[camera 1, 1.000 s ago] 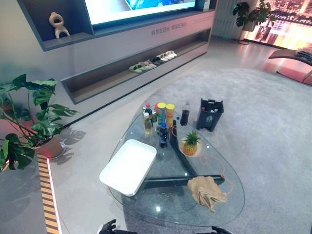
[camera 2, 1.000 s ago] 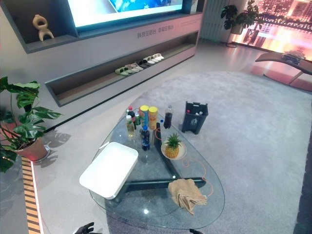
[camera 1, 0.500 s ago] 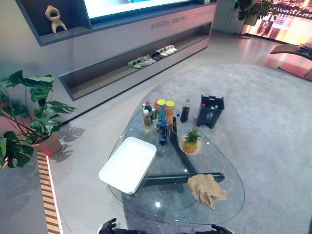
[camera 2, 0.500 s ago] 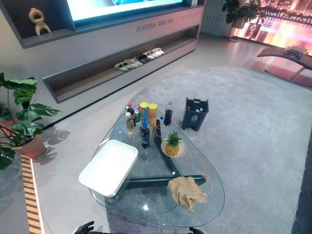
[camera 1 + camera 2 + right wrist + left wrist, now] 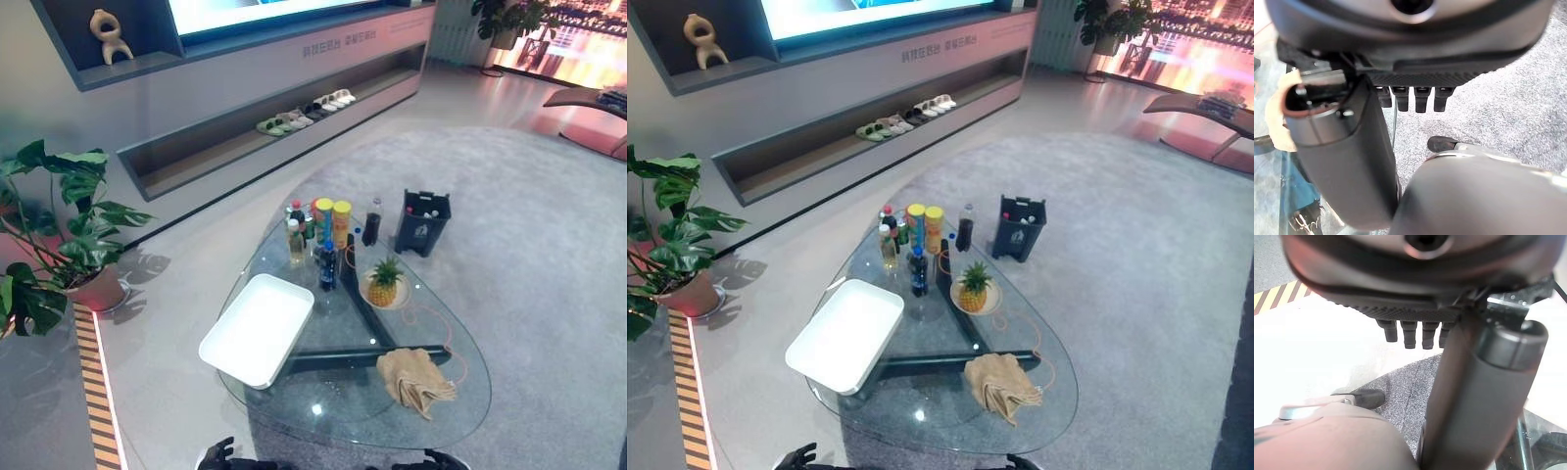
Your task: Wipe the table with a cloth and put it in the basket.
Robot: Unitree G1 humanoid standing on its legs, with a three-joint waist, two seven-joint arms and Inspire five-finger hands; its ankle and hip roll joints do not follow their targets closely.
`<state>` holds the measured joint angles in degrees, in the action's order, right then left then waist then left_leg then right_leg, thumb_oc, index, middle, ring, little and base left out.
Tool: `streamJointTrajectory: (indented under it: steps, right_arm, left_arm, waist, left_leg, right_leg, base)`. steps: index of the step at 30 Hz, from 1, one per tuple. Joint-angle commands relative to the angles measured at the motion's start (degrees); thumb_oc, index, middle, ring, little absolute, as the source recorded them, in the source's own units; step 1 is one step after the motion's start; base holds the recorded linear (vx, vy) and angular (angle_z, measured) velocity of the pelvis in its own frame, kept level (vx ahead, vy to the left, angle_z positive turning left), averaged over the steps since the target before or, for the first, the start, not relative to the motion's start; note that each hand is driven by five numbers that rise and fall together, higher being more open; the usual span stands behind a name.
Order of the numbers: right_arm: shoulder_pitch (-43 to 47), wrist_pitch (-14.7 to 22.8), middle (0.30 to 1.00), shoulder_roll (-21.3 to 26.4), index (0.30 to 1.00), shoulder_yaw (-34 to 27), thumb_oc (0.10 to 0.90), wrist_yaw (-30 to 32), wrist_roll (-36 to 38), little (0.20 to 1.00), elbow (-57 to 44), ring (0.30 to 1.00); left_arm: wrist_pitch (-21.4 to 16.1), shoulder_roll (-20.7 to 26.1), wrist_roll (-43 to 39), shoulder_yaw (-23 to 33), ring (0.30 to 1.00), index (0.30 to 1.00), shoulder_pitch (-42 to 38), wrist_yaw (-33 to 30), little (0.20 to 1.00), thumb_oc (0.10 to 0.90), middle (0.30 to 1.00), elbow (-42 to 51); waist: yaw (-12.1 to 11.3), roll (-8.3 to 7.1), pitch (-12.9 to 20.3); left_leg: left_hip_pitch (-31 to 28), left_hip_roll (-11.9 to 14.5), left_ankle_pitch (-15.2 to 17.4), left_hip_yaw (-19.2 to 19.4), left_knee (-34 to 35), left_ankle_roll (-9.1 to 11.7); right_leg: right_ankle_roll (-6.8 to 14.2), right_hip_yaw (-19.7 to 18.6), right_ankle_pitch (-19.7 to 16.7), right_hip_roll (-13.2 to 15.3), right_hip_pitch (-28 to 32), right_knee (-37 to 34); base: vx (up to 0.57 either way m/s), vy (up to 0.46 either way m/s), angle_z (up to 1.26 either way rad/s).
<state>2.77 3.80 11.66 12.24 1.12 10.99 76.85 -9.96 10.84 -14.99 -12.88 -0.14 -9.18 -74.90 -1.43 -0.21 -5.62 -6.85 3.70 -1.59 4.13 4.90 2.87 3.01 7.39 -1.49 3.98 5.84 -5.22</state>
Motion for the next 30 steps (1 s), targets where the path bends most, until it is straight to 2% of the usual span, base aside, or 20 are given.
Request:
streamJointTrajectory:
  steps: [1,2,3,5,6,8,12,13,14,17,20,24,28,30]
  right_arm:
    - [2.8,4.4,0.9,0.8,0.9,3.9,0.8,1.5,-2.0,0.9,-1.4,0.9]
    - [2.7,7.9,0.9,1.1,0.9,5.5,0.8,1.6,0.7,0.9,-6.7,0.9]
    - [2.7,8.1,0.9,1.1,0.9,5.6,0.8,1.7,0.9,0.9,-7.5,0.9]
    - [1.8,8.7,0.9,1.6,0.9,6.6,0.8,1.9,4.1,0.9,-15.7,0.9]
    - [1.8,8.7,0.9,1.6,0.9,6.7,0.8,1.9,4.1,0.9,-15.7,0.9]
    - [0.5,10.1,0.9,2.4,0.9,7.1,0.8,2.9,3.7,0.9,-25.0,0.9]
    - [-0.4,10.6,0.9,2.9,0.9,7.3,0.8,3.9,3.1,0.9,-30.7,0.9]
    - [-1.2,10.5,0.9,3.6,0.9,7.3,0.8,5.0,3.0,0.9,-38.7,0.9]
    - [-1.6,10.9,0.9,4.0,0.9,7.2,0.8,5.5,2.9,0.9,-42.3,0.9]
    - [-2.0,11.5,0.9,5.0,0.9,6.9,0.8,7.6,2.0,0.9,-50.0,0.9]
    - [-1.8,13.8,0.9,6.0,0.9,6.0,0.8,9.9,1.9,0.9,-55.1,0.9]
    - [-1.0,16.1,0.9,7.1,0.9,4.7,0.8,16.2,-2.4,0.9,-58.9,0.9]
    - [0.5,15.6,0.9,8.4,0.9,4.1,0.8,25.5,-9.6,0.9,-60.7,0.9]
    - [2.6,14.5,0.9,9.5,0.9,4.0,0.8,31.8,-14.0,0.9,-61.7,0.9]
  left_arm:
    - [-0.8,-0.4,-0.9,-1.5,0.9,0.9,-5.0,0.0,0.9,0.8,0.9,-0.9]
    - [-0.3,0.1,-1.1,-1.8,0.9,0.9,-4.9,-0.2,0.9,0.8,0.9,0.0]
    - [-0.3,0.2,-1.1,-1.9,0.9,0.9,-4.8,-0.2,0.9,0.8,0.9,0.2]
    - [-0.3,0.5,-1.2,-2.3,0.9,0.9,-3.9,-0.5,0.9,0.8,0.9,1.6]
    - [-0.3,0.5,-1.2,-2.3,0.9,0.9,-3.9,-0.5,0.9,0.8,0.9,1.6]
    - [-0.1,0.5,-1.8,-2.8,0.9,0.9,-2.8,-1.1,0.9,0.8,0.9,3.5]
    - [-0.2,0.4,-2.1,-3.0,0.9,0.9,-1.9,-1.5,0.9,0.8,0.9,4.4]
    - [-0.3,0.4,-2.3,-3.1,0.9,0.9,-0.9,-1.9,0.9,0.8,0.9,5.5]
    - [-0.5,0.5,-2.6,-3.0,0.9,0.9,-0.5,-1.8,0.9,0.8,0.9,5.9]
    - [-0.8,0.5,-3.8,-2.7,0.9,0.9,0.2,-1.4,0.9,0.8,0.9,6.7]
    - [-1.1,0.5,-4.7,-2.1,0.9,0.9,0.4,-1.7,0.9,0.8,0.9,6.6]
    - [-1.5,0.4,-5.8,-1.6,0.9,0.9,0.5,-1.7,0.9,0.8,0.9,6.4]
    - [-1.6,0.5,-6.7,-1.8,0.9,0.9,-0.1,-2.1,0.9,0.8,0.9,6.6]
    - [-1.8,0.6,-7.9,-2.4,0.9,0.9,-1.1,-2.7,0.9,0.8,0.9,6.9]
  waist:
    - [-0.6,-1.32,-2.4]
    - [-0.5,-1.54,-3.0]
    - [-0.5,-1.56,-3.1]
    - [-0.2,-1.73,-3.4]
    - [-0.2,-1.73,-3.4]
    - [0.3,-1.81,-3.6]
    - [0.6,-1.85,-3.8]
    - [1.0,-1.96,-4.0]
    - [1.2,-2.02,-4.1]
    - [1.8,-2.16,-4.6]
    - [2.0,-2.27,-5.7]
    - [2.0,-1.98,-7.7]
    - [2.3,-1.82,-9.8]
    - [2.5,-1.75,-12.0]
  left_leg:
    - [1.3,-0.8,1.0,-1.9,-0.1,-0.8]
    - [2.0,-0.9,1.0,-2.0,-0.3,-1.0]
    - [2.1,-0.9,1.0,-2.0,-0.3,-1.1]
    - [2.6,-1.0,0.9,-2.0,-0.4,-1.2]
    - [2.6,-1.0,0.9,-2.0,-0.4,-1.2]
    - [3.0,-1.1,0.9,-2.0,-0.4,-1.4]
    - [3.2,-1.1,1.0,-2.0,-0.5,-1.5]
    - [3.4,-1.0,1.0,-1.9,-0.7,-1.5]
    - [3.4,-0.9,1.1,-1.8,-1.0,-1.5]
    - [4.2,-0.8,1.6,-1.5,-2.9,-1.5]
    - [5.8,-0.7,2.4,-1.1,-6.3,-1.4]
    - [7.8,-0.8,2.9,-1.3,-9.3,-1.5]
    - [10.0,-1.1,3.0,-1.3,-10.7,-1.8]
    - [12.4,-1.4,3.0,-1.5,-12.4,-1.7]
  right_leg:
    - [1.7,1.4,-0.1,2.5,-0.2,2.1]
    - [1.7,1.2,-0.2,2.6,-1.0,2.4]
    - [1.7,1.1,-0.2,2.6,-1.1,2.4]
    - [1.6,1.0,-0.3,2.5,-1.7,2.5]
    - [1.6,1.0,-0.3,2.5,-1.7,2.5]
    - [1.7,0.8,-0.5,2.5,-2.2,2.4]
    - [1.8,0.8,-0.5,2.5,-2.5,2.4]
    - [1.8,0.7,-0.4,2.5,-2.8,2.6]
    - [1.7,0.6,-0.3,2.5,-3.0,2.8]
    - [1.4,0.5,0.1,2.7,-3.6,3.8]
    - [0.9,0.6,0.6,2.8,-4.5,5.5]
    - [0.2,0.9,1.3,2.9,-5.9,7.9]
    - [-0.2,0.6,2.1,2.3,-8.6,10.3]
    - [-0.4,0.5,2.2,2.2,-10.6,11.5]
  base:
    - [-0.04,-0.042,0.0]
    - [0.0,0.0,0.0]
    - [-0.03,-0.043,-0.02]
    - [0.0,0.0,0.0]
    - [0.0,-0.012,-0.04]
    - [0.0,-0.015,-0.05]
    - [0.0,0.0,0.0]
    - [0.0,0.0,0.0]
    - [0.0,0.0,0.0]
    - [0.0,0.0,0.0]
    - [0.0,0.0,0.0]
    - [0.01,-0.001,-0.02]
    - [-0.02,0.002,0.0]
    - [-0.11,0.02,-0.02]
